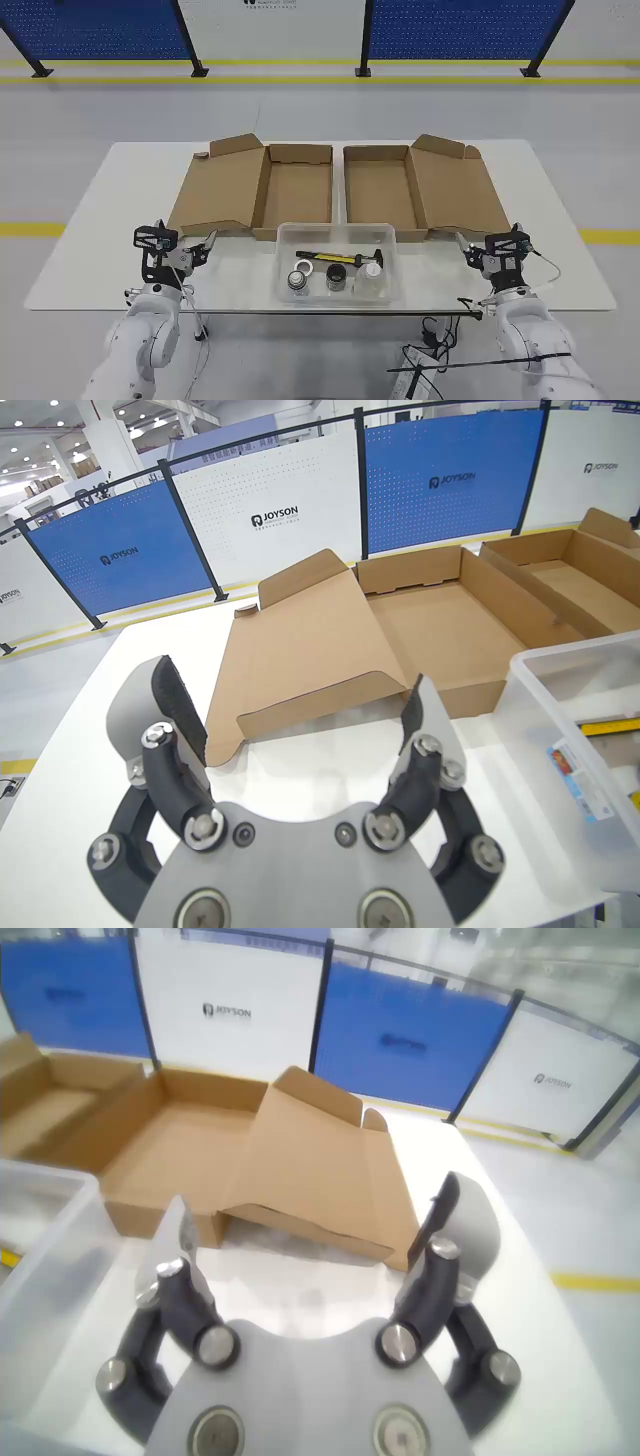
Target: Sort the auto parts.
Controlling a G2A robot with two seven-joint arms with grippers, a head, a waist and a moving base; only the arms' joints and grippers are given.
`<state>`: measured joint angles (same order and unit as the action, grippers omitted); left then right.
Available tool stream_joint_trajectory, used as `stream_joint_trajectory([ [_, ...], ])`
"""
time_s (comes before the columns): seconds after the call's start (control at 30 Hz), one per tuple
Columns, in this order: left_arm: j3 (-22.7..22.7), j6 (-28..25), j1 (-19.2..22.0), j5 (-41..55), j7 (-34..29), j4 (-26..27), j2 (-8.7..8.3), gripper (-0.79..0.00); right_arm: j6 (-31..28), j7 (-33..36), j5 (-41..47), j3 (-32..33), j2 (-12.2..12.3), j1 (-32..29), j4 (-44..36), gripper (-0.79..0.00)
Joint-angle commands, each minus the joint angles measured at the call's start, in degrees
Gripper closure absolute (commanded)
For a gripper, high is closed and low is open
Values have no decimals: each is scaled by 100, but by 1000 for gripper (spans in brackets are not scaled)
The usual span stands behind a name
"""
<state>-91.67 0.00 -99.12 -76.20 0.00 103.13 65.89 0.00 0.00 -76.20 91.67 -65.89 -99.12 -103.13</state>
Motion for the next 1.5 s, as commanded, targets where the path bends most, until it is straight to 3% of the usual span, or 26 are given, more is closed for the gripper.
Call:
stream_joint_trajectory([
  [0.0, 0, 0, 0, 0, 0, 0, 0, -784, 0, 0, 0, 0, 0, 0, 0, -785],
  [0.5, 0, 0, 0, 0, 0, 0, 0, -785, 0, 0, 0, 0, 0, 0, 0, -785],
  [0.73, 158, -179, 386, 121, -173, 83, 27, -785, 0, 0, 0, 0, 0, 0, 0, -785],
  [1.13, 1202, -1403, 1030, 384, -968, 769, 85, -785, 0, 0, 0, 0, 0, 0, 0, -785],
  [1.47, 2090, -2196, 1330, 1281, -1894, 1114, 148, -785, 0, 0, 0, 0, 0, 0, 0, -785],
])
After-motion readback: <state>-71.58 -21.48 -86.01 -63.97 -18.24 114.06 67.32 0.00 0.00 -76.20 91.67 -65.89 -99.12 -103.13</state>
